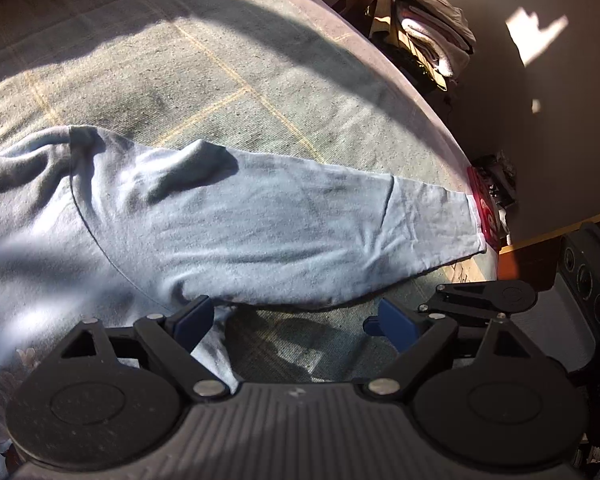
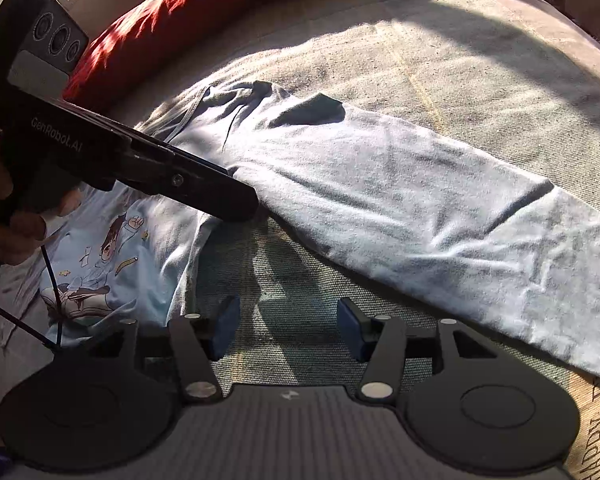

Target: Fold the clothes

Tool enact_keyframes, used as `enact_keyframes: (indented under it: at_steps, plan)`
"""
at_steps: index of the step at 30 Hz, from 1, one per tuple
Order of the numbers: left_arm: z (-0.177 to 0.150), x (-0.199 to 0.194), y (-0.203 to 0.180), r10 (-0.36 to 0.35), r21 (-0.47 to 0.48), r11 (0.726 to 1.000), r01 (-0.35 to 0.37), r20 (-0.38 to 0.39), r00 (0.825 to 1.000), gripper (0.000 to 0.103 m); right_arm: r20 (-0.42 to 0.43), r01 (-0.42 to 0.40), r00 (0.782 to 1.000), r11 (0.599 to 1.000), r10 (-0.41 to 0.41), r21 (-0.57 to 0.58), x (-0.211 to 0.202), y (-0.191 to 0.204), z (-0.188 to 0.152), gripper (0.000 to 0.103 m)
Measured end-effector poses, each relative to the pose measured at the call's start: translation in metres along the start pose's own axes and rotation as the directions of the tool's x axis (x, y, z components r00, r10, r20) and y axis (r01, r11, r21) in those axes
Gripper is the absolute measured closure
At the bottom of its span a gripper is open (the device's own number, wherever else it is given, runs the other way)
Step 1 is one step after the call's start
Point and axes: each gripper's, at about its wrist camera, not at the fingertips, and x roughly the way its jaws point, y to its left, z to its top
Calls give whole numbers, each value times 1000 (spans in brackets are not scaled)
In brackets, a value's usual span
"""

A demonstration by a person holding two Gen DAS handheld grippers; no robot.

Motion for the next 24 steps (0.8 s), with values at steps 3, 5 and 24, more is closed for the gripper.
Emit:
enact_keyframes:
  at_steps: [3,5,24]
  plan:
    - [-1,9,-3,53,48,997,-53,-6,999,14,1,-1,1000,1000,1,-9,1,1,-1,44]
    - [2,17,-6,54,78,996,-52,-16,998,14,5,-1,1000,1000,1,-11,1,3,-2,44]
    - [-10,7,3,9,54,998,-7,-49,999,14,119,50,992,988,-32,-146,-17,-11,29,39]
